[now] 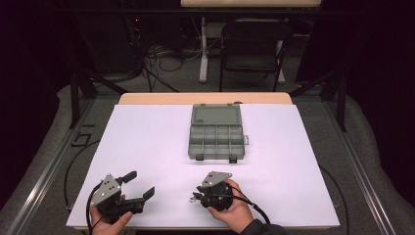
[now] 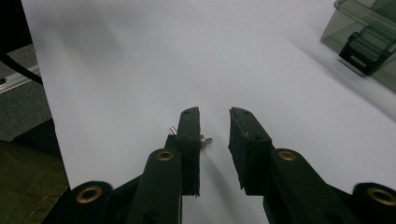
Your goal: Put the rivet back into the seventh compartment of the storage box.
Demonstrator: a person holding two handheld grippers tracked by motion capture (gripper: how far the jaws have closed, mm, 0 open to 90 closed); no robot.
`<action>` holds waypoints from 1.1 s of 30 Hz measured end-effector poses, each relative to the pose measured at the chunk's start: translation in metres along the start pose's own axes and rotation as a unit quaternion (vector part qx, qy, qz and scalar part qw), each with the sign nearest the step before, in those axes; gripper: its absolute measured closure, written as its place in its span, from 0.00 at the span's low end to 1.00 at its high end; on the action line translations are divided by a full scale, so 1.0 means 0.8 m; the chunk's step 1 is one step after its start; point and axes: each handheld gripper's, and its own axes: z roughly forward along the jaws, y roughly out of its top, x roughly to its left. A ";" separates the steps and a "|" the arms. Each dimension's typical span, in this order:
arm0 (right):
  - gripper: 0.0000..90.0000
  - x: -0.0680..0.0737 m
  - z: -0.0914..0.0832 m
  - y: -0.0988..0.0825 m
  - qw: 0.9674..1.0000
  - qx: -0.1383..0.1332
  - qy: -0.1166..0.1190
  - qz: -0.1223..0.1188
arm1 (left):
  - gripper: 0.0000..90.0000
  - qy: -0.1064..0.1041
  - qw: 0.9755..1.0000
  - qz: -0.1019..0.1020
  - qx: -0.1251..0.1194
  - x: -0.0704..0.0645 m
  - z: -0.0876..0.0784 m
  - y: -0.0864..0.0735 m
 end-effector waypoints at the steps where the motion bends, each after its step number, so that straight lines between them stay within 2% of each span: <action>1: 0.81 0.001 0.006 0.001 1.000 0.002 0.000 -0.002 | 0.16 0.001 1.000 0.000 -0.003 -0.001 0.001 0.000; 8: 0.79 0.004 0.015 0.002 1.000 0.006 0.008 -0.004 | 0.16 0.002 1.000 0.001 -0.001 0.000 0.000 0.000; 16: 0.79 0.005 0.022 -0.001 1.000 0.027 0.013 -0.004 | 0.16 0.002 1.000 -0.001 0.002 0.001 -0.001 0.000; 18: 0.80 0.005 0.024 -0.002 1.000 0.021 0.013 -0.004 | 0.16 0.002 1.000 -0.001 0.002 0.001 -0.001 0.000; 27: 0.89 0.003 0.027 -0.004 0.999 0.031 0.015 0.000 | 0.16 0.002 1.000 -0.001 0.002 0.000 0.000 0.000; 33: 0.89 0.002 0.027 -0.005 0.999 0.030 0.015 -0.003 | 0.16 0.002 1.000 -0.001 0.002 0.000 0.000 0.000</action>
